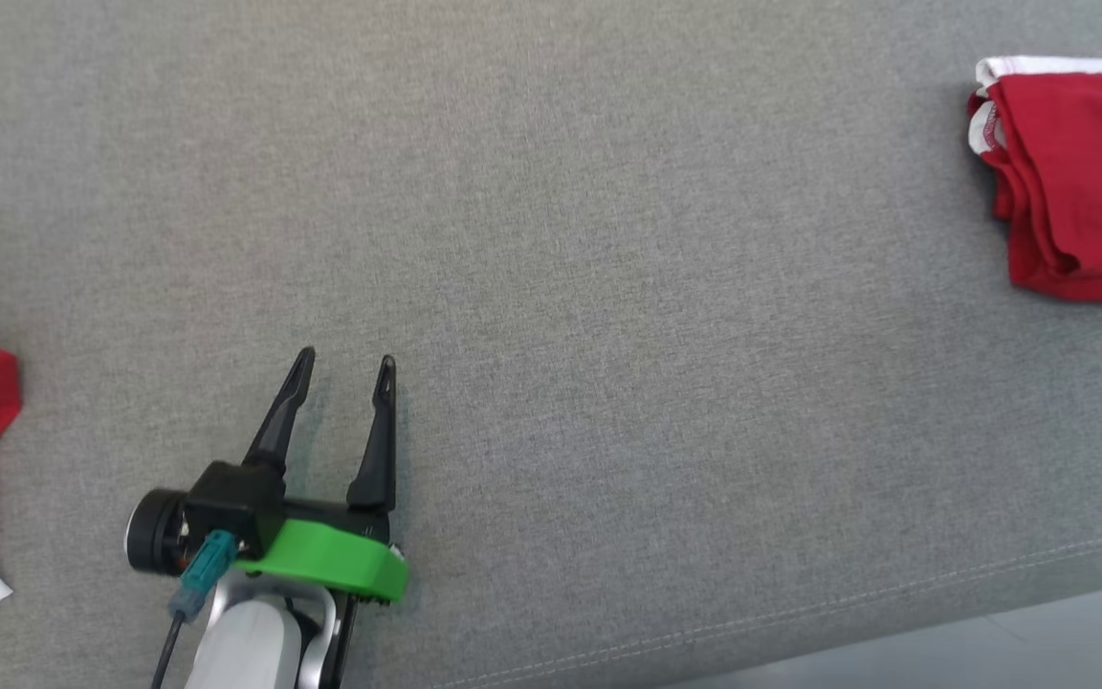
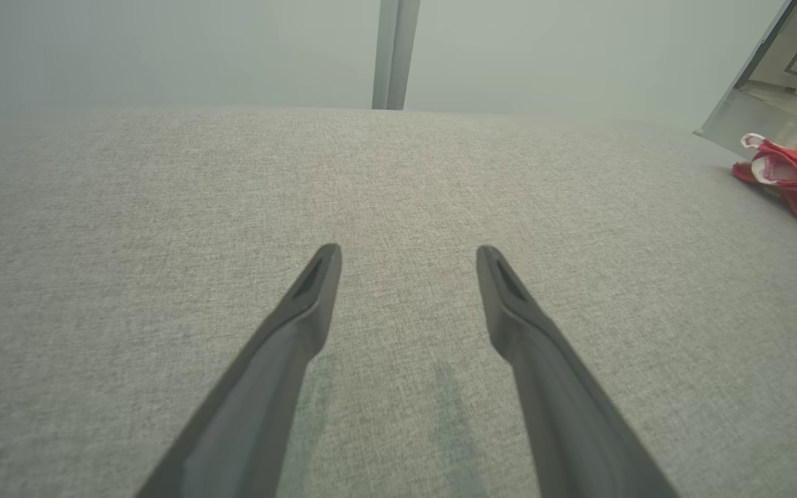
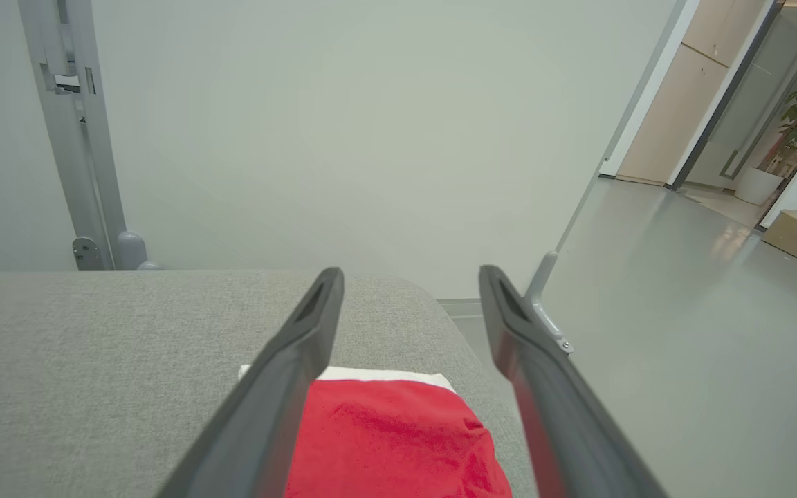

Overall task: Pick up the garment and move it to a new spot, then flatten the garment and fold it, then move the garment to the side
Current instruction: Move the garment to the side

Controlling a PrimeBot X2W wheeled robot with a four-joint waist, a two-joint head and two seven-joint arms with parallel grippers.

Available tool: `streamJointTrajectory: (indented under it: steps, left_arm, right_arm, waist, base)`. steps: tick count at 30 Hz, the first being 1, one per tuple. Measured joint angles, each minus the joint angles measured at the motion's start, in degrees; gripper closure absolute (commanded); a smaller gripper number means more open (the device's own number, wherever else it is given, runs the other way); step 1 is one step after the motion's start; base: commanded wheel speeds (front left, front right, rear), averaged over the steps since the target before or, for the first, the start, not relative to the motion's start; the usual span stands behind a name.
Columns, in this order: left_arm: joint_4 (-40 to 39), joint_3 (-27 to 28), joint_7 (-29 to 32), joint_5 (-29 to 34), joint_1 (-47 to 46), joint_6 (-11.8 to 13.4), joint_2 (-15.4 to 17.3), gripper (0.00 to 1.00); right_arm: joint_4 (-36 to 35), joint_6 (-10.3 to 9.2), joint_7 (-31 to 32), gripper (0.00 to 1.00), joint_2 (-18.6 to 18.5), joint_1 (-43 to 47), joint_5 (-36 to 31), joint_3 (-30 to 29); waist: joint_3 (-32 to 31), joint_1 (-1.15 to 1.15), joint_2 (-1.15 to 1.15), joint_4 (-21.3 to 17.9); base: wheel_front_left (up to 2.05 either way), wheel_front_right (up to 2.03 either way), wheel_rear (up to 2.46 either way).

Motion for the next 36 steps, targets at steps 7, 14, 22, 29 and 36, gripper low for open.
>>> streamJointTrajectory:
  steps: [7,14,22,29,36]
  left_arm:
    - [0.48,2.77,-0.22,-2.18,4.91,0.67,-0.49,0.00]
    - [-0.59,5.93,-0.29,-2.60,11.52,0.75,-0.93,0.00]
    - [-0.09,8.13,-0.36,-1.93,14.59,-0.41,-1.20,0.00]
    - [2.61,8.48,-0.37,-1.00,15.14,-2.50,-1.18,0.00]
    - [2.85,9.29,-0.37,-0.97,15.13,-3.33,-1.19,0.00]
  right_arm:
    - [-16.00,0.00,0.00,0.00,5.93,14.01,-0.48,6.56]
    - [-27.04,-0.01,0.00,0.00,9.79,29.15,-0.24,11.29]
    - [-29.14,0.00,0.00,0.00,13.68,41.29,-3.44,10.85]
    - [-27.26,0.00,0.00,0.00,16.93,45.52,-6.45,8.93]
    - [-27.04,0.00,0.00,0.00,18.16,46.04,-6.51,8.34]
  waist:
    - [-5.57,0.00,0.00,-0.17]
    - [-12.31,0.00,0.00,0.67]
    - [-17.22,0.00,0.00,5.02]
    - [-19.98,0.00,0.00,9.36]
    - [-21.69,-0.01,0.00,10.98]
  base:
    - [0.00,0.00,0.00]
    - [0.00,0.00,0.00]
    - [0.00,0.00,0.00]
    - [0.00,0.00,0.00]
    - [0.00,0.00,0.00]
